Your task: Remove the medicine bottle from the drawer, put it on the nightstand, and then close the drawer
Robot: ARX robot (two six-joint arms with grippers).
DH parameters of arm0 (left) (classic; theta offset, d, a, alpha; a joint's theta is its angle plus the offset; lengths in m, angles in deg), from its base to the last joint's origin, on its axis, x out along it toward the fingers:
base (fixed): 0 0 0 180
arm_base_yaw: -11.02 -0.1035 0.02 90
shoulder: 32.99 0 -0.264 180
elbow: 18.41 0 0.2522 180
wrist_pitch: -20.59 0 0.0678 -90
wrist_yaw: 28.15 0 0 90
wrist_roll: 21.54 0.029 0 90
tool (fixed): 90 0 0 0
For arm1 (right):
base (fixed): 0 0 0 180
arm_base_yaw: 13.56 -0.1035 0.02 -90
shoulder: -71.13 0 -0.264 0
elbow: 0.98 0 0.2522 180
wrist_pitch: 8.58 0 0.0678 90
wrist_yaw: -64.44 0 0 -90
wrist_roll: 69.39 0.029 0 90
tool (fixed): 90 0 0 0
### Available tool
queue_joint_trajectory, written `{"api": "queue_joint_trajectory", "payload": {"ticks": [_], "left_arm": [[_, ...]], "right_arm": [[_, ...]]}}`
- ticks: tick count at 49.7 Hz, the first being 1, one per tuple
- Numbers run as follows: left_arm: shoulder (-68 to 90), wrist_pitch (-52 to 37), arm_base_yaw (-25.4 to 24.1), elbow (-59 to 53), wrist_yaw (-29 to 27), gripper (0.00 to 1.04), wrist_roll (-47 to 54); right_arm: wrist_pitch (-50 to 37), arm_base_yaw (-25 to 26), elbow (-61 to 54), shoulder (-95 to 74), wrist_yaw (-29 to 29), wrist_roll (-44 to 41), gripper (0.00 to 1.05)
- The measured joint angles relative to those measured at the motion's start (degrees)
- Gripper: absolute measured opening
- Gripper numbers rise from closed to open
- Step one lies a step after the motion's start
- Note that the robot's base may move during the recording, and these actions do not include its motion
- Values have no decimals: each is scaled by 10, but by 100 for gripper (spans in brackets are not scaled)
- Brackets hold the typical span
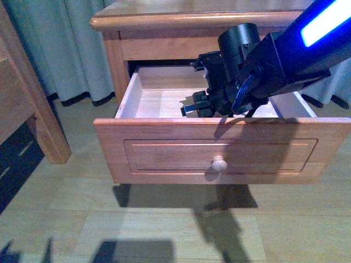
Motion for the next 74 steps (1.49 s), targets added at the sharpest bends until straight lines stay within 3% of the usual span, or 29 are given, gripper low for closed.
{"api": "queue_joint_trajectory", "payload": {"ticks": [13,23,40,56,74], "left_arm": [[0,0,0,0,0,98,0],[0,0,0,0,0,98,0],[0,0,0,0,0,98,0],[0,0,0,0,0,98,0],[0,0,0,0,0,98,0]], "right_arm": [[-47,-7,-115,137,16,-1,30],[-28,-2,-104,218,8,-1,30],[29,10,24,247,-30,11,30],[142,43,285,103,-152,39,30],[198,32,445,-34,-174,49,30]]}}
